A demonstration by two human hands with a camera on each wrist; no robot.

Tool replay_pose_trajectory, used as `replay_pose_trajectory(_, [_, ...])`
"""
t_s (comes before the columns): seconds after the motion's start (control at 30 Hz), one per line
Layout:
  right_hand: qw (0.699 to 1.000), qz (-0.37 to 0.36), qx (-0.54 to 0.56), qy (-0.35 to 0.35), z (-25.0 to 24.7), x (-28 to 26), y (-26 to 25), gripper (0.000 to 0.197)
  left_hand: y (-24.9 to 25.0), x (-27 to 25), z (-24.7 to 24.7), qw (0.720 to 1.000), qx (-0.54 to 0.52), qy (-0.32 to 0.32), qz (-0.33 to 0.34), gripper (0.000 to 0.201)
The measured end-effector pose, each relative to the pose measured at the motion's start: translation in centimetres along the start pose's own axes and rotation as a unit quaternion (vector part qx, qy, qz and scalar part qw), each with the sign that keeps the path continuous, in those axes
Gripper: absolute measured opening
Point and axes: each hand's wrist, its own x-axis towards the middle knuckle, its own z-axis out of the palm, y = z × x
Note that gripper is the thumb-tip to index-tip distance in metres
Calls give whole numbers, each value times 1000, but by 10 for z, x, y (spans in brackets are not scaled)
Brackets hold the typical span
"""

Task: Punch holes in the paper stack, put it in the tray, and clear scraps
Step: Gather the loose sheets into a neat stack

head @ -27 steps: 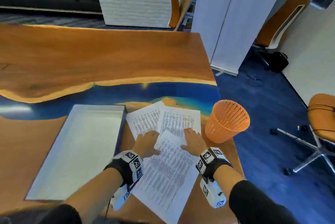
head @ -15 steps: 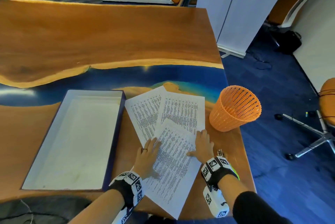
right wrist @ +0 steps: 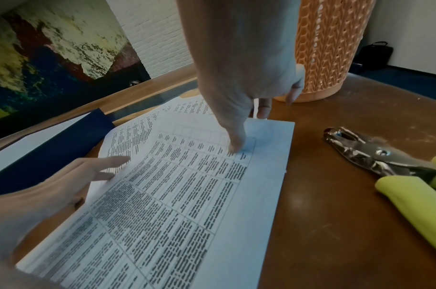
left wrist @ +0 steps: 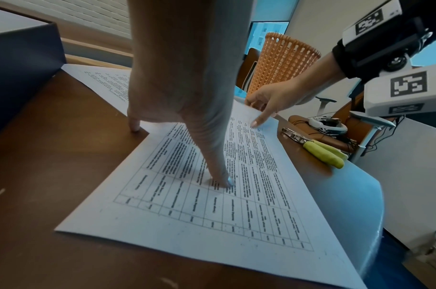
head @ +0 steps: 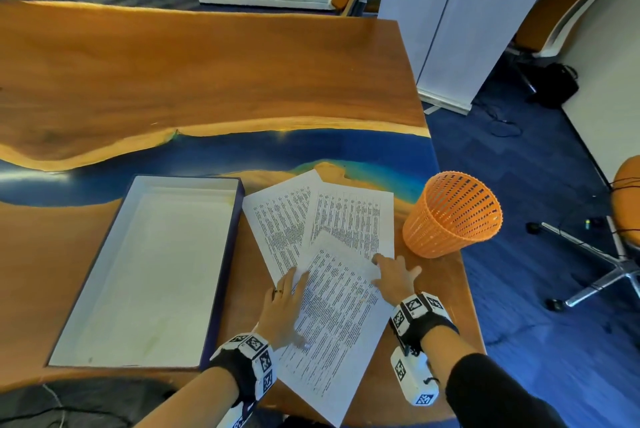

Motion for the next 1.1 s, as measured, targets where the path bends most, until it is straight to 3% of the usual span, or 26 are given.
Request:
replay_pose_trajectory(0.03, [1000, -4, 6, 15, -2, -1, 0, 24, 0, 1, -2, 1000, -14, 4, -5, 139])
replay_pose_trajectory(0.13, [998, -18, 34, 51, -10, 1, 0, 32, 1, 3, -11, 995, -86, 38, -23, 133])
replay_pose_trajectory(0.27, [990, -41, 91, 100, -21, 1, 0, 32, -8, 8, -20, 969, -227, 89, -42, 110])
replay_pose_trajectory(0.3, [988, -48, 101, 109, -25, 0, -1, 30, -13, 10, -21, 959, -268, 89, -41, 95])
replay_pose_trajectory(0.4, [984, -64, 109, 125, -33, -1, -5, 21, -16, 10, -27, 907, -404, 120, -12, 21])
replay_pose_trajectory(0.43, [981, -66, 125, 136, -34, 1, -6, 20, -16, 9, -31, 894, -424, 143, -8, 10])
replay_pose_trajectory(0.53, [964, -45, 212, 150, -30, 9, -5, 34, -23, 9, -43, 857, -472, 205, -8, 19])
replay_pose_trajectory(0.63, [969, 34, 219, 107, -26, 13, -11, 60, -46, 15, -53, 819, -495, 288, -30, 23])
replay_pose_trajectory(0.73, [972, 129, 170, 97, -21, 21, -22, 77, -71, 22, -72, 831, -410, 372, -54, 27])
replay_pose_trajectory(0.87, [964, 213, 131, 93, -16, 29, -44, 97, -100, 30, -90, 821, -406, 393, -83, 28])
replay_pose_trajectory(0.93, [956, 243, 126, 102, -17, 31, -49, 100, -109, 32, -94, 820, -405, 394, -90, 26])
replay_pose_trajectory(1.1, [960, 170, 219, 45, -29, 31, -37, 77, -120, 38, -96, 814, -410, 399, -97, 18])
